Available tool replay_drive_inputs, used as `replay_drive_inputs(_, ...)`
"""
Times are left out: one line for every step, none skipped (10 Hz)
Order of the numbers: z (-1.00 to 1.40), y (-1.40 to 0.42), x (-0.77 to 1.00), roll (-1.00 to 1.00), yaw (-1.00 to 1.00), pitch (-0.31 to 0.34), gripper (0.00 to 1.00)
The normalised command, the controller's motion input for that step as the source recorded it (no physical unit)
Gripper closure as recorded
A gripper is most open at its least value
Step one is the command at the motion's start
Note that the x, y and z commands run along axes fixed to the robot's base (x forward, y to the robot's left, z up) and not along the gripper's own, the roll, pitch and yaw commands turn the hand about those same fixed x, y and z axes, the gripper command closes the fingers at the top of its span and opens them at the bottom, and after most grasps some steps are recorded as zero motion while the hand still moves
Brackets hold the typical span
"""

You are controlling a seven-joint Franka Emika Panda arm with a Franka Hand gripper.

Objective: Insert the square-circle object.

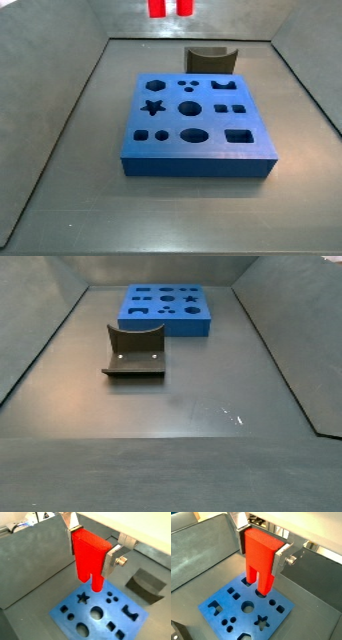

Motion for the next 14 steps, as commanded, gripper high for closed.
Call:
replay_drive_inputs(-1.00,-0.70,0.00,0.03,0.00,0.000,1.00)
replay_drive_inputs(-1.00,-0.70,0.00,0.03,0.00,0.000,1.00)
replay_drive_inputs(-1.00,-0.65,0.00,0.05,0.00,0.000,1.00)
replay_drive_inputs(-1.00,-0.22,-0.09,0.00,0.00,0.000,1.00)
replay_drive_inputs(-1.00,0.07,-0.21,-0.01,0.00,0.000,1.00)
replay_drive_inputs(-1.00,0.28,-0.23,-0.04,-0.02,0.000,1.00)
replay_drive_inputs(-1.00,0.24,-0.17,-0.05,0.00,0.000,1.00)
replay_drive_inputs(-1.00,0.03,-0.02,-0.08,0.00,0.000,1.00)
replay_drive_inputs(-0.97,-0.08,0.00,-0.08,0.00,0.000,1.00)
replay_drive_inputs(-0.71,-0.23,0.00,-0.02,0.00,-0.020,1.00)
replay_drive_inputs(-0.58,-0.17,0.07,0.00,-0.01,0.000,1.00)
replay_drive_inputs(-0.53,-0.15,0.23,0.01,0.00,0.047,1.00)
replay_drive_inputs(-0.43,-0.05,0.22,0.00,0.00,0.037,1.00)
replay_drive_inputs(-0.27,-0.01,0.22,0.00,0.00,0.026,1.00)
